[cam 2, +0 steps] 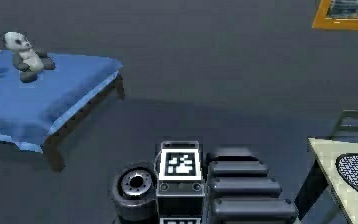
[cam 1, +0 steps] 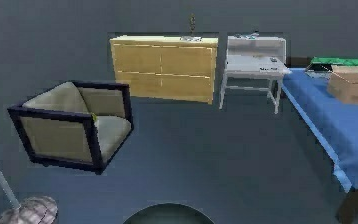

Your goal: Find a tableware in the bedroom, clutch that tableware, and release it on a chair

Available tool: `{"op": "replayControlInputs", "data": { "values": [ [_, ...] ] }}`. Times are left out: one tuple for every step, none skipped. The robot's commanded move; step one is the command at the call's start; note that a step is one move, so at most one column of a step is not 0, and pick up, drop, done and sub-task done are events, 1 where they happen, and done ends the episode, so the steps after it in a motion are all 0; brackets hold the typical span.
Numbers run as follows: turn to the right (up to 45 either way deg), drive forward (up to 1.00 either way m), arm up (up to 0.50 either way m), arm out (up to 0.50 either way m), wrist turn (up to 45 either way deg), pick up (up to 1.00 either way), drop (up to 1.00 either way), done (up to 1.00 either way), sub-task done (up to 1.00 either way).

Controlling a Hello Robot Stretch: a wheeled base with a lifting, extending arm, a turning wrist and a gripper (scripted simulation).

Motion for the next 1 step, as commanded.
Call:
{"op": "replayControlInputs", "data": {
  "values": [
    [45.0,0.0,0.0,0.0,0.0,0.0,0.0,0.0,0.0]
  ]
}}
